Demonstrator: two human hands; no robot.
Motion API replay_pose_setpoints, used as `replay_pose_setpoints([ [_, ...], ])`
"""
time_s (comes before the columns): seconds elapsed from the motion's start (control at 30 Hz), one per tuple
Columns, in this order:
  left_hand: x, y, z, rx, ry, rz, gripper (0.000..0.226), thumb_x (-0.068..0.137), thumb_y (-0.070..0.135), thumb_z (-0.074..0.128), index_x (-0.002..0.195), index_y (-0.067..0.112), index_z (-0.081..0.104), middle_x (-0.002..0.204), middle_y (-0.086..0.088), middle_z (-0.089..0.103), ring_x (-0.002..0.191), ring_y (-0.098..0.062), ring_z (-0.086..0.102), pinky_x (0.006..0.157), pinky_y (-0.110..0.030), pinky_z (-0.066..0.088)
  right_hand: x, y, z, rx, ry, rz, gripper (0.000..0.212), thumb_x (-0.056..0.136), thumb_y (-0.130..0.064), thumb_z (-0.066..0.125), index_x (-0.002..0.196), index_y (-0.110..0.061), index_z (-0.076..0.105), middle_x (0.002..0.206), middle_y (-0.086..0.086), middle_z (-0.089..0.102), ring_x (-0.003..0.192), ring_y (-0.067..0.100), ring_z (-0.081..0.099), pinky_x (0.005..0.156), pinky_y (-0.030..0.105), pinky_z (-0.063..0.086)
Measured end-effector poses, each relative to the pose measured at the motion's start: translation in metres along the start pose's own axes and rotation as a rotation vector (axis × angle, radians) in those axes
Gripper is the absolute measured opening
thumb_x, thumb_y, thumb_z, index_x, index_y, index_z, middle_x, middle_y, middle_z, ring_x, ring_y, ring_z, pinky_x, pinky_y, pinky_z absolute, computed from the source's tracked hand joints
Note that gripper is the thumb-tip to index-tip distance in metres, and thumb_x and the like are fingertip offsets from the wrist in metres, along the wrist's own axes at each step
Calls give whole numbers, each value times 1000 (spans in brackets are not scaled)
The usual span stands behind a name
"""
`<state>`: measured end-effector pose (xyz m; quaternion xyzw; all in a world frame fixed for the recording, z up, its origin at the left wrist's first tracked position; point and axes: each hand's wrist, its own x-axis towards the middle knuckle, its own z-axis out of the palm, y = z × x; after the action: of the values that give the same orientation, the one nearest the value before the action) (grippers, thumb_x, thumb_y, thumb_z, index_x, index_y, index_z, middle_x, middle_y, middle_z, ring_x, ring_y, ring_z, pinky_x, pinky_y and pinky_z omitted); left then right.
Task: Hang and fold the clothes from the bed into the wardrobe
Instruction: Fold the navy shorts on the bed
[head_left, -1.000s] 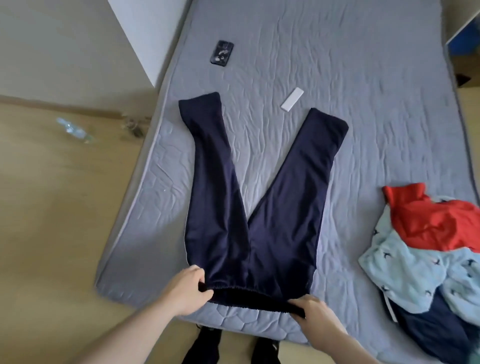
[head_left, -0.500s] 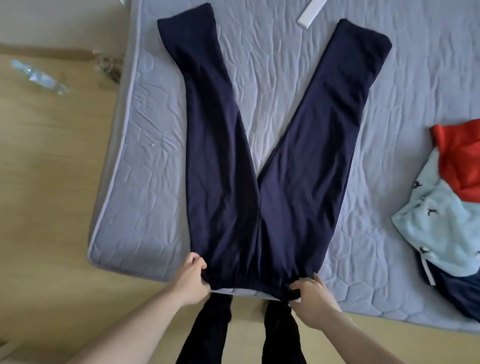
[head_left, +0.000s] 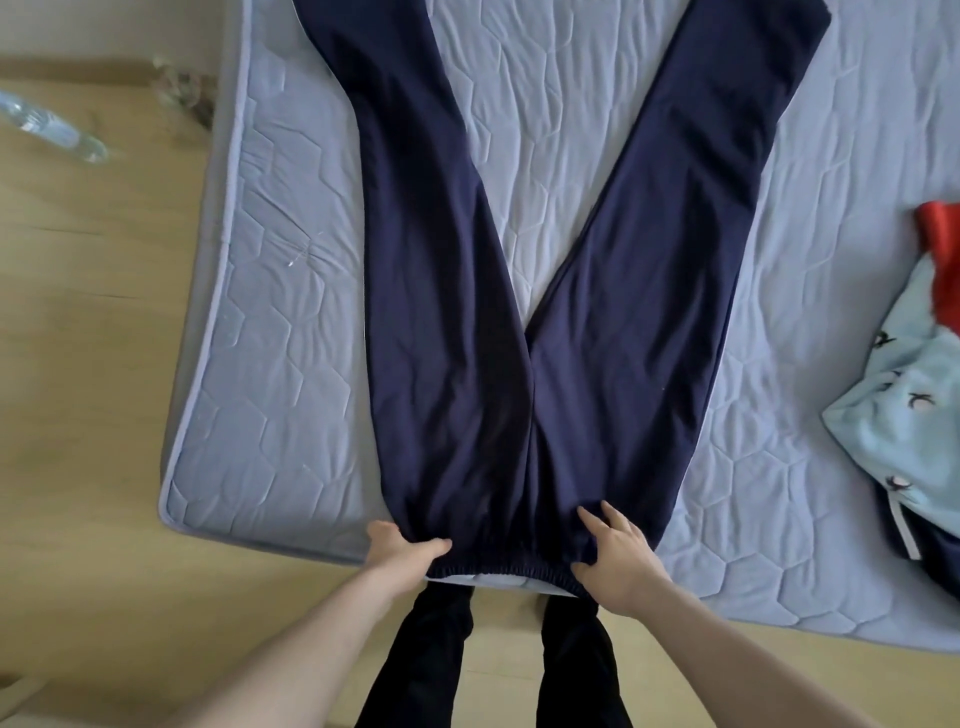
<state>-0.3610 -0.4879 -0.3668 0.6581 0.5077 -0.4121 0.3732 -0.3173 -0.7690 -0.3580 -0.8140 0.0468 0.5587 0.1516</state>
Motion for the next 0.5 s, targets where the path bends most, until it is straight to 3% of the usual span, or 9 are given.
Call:
replay_pose_setpoints([
  [0.13, -3, -1, 2, -72, 42, 51, 54, 83, 25, 82, 116, 15, 42, 107, 4, 60, 98, -22, 61, 85, -34, 47, 0, 4, 3, 4, 5, -8, 80, 98, -36, 59, 164, -27, 16, 172, 3, 3, 158, 26, 5, 127, 31, 13],
  [0.3, -25, 8, 8, -156, 164, 235, 30, 90, 12, 65, 110, 18, 43, 102, -1, 64, 92, -25, 64, 80, -40, 51, -3, 5, -3, 80, 38, -4, 75, 97, -31, 60, 163, -28, 23, 172, 1, 9, 156, 27, 16, 125, 32, 21],
  [0.4, -47, 19, 18, -122, 217, 434, 37, 93, 10, 63, 121, 22, 42, 101, 8, 64, 90, -22, 63, 75, -33, 44, -10, 6, -6, 182, 117, 5, 72, 95, -26, 59, 161, -29, 30, 170, 0, 17, 152, 27, 27, 121, 35, 31],
  [0.5, -66, 31, 26, -47, 206, 554, 64, 96, 19, 66, 150, 21, 33, 131, 9, 61, 117, -17, 59, 96, -31, 46, -19, 10, -13, 271, 183, 12, 69, 94, -25, 59, 159, -29, 35, 168, -1, 23, 148, 23, 37, 116, 34, 38],
])
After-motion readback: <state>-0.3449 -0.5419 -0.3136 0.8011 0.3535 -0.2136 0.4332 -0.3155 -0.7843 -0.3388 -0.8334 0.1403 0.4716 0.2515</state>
